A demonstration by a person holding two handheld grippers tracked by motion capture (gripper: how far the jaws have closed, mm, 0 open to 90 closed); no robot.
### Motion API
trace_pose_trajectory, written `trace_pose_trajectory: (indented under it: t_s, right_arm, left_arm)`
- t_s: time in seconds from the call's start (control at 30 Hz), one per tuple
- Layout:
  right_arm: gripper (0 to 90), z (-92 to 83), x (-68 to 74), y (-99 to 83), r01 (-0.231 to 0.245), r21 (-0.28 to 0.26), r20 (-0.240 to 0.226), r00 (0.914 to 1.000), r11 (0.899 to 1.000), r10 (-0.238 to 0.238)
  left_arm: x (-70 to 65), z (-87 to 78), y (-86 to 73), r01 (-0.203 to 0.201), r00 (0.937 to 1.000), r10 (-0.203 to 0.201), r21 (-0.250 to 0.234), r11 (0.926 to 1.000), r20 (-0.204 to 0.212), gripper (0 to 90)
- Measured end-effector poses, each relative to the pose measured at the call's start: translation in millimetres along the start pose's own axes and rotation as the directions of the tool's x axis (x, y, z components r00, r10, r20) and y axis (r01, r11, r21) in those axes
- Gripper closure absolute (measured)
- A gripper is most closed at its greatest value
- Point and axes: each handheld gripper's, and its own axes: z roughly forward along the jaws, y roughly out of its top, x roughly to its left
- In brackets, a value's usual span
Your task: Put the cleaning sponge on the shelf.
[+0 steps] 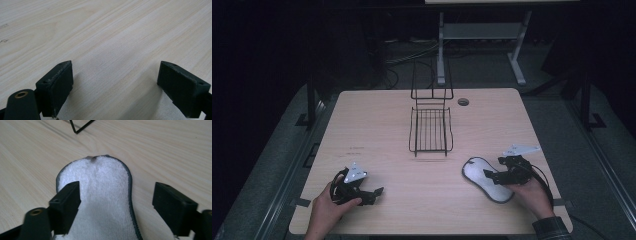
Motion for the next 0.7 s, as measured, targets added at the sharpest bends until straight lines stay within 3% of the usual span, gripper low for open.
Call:
trace_pose_trajectory:
  t_s: [0.13,0.7]
  right_arm:
    - [13.9,5.8,1.9,-0.8,0.012,0.036,-0.003,0.9999,0.999,-0.012]
    - [12.7,16.0,8.2,-3.5,0.053,0.101,-0.043,0.9979,0.993,-0.049]
  left_arm:
    - [-0.1,0.0,0.0,0.001,1.0000,-0.001,0.000,1.0000,0.000,12.4]
    - [0.0,0.0,0.0,0.000,1.0000,0.000,0.000,1.0000,0.000,12.4]
